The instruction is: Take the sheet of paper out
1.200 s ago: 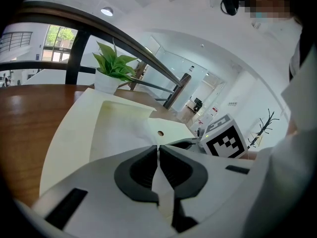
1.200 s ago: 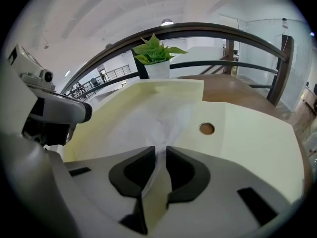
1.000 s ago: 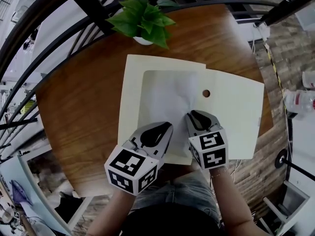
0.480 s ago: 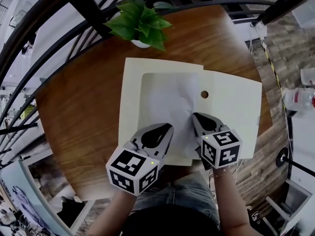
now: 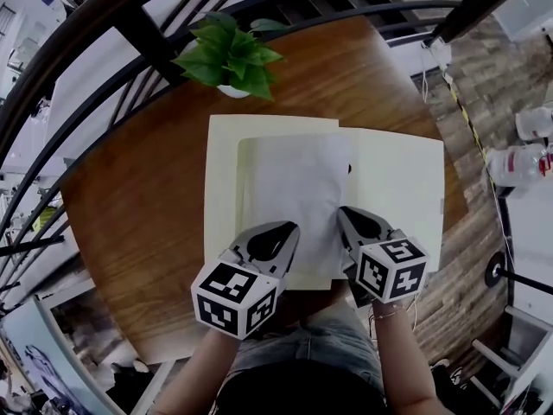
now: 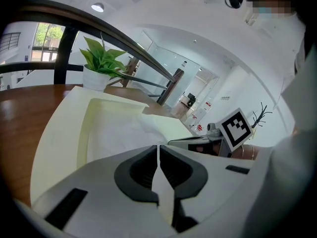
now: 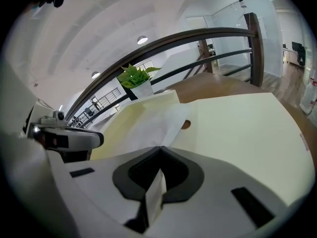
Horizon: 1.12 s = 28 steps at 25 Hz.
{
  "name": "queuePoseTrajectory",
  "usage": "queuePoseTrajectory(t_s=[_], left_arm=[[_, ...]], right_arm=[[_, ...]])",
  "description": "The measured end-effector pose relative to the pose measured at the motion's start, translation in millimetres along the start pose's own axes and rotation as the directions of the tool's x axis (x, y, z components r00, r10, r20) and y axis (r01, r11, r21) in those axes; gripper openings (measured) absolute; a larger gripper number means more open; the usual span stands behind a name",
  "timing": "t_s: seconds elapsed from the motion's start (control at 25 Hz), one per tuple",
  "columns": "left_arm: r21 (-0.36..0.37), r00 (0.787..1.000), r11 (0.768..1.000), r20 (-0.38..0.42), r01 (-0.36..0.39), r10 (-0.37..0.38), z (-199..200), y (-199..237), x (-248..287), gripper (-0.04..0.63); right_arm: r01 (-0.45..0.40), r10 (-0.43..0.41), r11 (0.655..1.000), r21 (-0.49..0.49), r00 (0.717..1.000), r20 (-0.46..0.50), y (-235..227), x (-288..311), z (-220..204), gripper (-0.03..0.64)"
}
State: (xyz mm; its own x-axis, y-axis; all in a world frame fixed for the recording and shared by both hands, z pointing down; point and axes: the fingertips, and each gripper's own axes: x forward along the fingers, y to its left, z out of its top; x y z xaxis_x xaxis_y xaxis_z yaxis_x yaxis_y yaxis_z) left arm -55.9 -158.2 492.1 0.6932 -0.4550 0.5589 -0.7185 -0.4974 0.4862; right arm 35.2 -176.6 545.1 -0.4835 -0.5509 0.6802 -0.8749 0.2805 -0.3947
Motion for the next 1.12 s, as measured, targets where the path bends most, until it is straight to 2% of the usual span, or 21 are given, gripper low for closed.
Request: queuePoseTrajectory(t_s=[0.36, 0.76, 1.12], left_arm=[[0.004, 1.000, 1.000, -0.013, -0.028, 0.028, -3.9, -13.0, 4.0, 0.028], [-0.005, 0.996, 0.997, 0.034, -0.081, 0.081, -2.1, -38.1, 11.2, 0.028], [-0.006, 0.992, 0.994, 0.066, -0.105, 0.105, -1.4, -65.4, 16.5, 0.028]], right_arm=[[-0.018, 0.017, 1.000, 0.019, 0.999, 0.047, -10.4, -21.3, 7.4, 0.026], [-0.038, 0.040, 0.999, -0.027, 0.996, 0.084, -33.2, -50.8, 20.6, 0.026], [-0.034, 0.037, 0.999, -0.029, 0.992, 0.121, -58.0, -81.3, 23.5, 0.026]])
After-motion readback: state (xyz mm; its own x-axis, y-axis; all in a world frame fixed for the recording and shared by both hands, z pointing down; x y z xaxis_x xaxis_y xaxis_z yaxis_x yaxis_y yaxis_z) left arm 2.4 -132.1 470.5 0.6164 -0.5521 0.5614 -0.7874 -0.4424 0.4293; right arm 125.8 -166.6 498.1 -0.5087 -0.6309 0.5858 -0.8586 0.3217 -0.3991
